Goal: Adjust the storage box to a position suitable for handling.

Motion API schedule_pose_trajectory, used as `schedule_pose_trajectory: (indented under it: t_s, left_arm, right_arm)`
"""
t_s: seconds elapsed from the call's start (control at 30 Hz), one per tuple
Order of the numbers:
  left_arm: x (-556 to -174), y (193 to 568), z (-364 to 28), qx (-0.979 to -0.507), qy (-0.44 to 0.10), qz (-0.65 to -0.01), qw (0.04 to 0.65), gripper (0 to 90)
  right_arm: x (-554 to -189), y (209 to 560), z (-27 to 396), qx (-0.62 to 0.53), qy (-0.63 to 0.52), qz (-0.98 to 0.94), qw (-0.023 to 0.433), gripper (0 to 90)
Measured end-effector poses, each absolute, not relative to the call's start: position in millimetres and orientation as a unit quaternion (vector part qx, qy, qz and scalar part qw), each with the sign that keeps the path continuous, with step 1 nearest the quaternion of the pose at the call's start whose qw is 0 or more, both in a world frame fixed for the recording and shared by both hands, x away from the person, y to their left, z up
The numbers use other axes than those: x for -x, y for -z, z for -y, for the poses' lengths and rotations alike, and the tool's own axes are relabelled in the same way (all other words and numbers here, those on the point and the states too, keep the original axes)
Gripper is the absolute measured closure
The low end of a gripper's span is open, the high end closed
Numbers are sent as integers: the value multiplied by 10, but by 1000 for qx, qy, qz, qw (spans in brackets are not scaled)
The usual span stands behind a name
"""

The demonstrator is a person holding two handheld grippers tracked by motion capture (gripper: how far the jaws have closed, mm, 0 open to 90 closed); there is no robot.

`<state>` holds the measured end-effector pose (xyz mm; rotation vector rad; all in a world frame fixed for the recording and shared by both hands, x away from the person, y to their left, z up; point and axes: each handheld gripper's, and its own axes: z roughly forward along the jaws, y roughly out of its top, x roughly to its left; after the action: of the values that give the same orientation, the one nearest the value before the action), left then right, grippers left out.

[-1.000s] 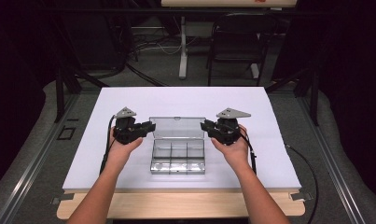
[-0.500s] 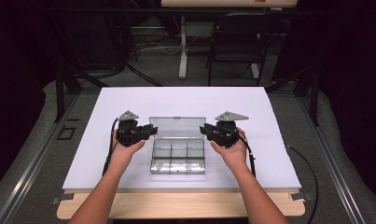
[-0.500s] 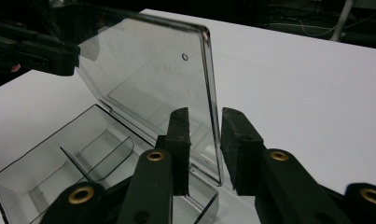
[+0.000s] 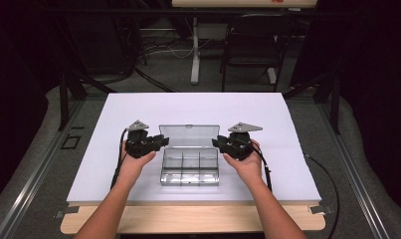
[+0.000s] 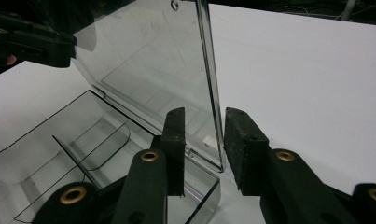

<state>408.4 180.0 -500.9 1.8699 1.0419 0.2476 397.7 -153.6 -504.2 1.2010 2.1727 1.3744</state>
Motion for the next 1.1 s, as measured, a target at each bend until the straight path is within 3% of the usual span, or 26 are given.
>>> schedule_pose_trajectory:
  t_s: [1.1]
  left_arm:
    - [-4210, 5155, -1741, -768, -100, -443, 453, 705]
  right_arm:
    - [-4104, 5211, 1490, -445, -474, -746, 144, 704]
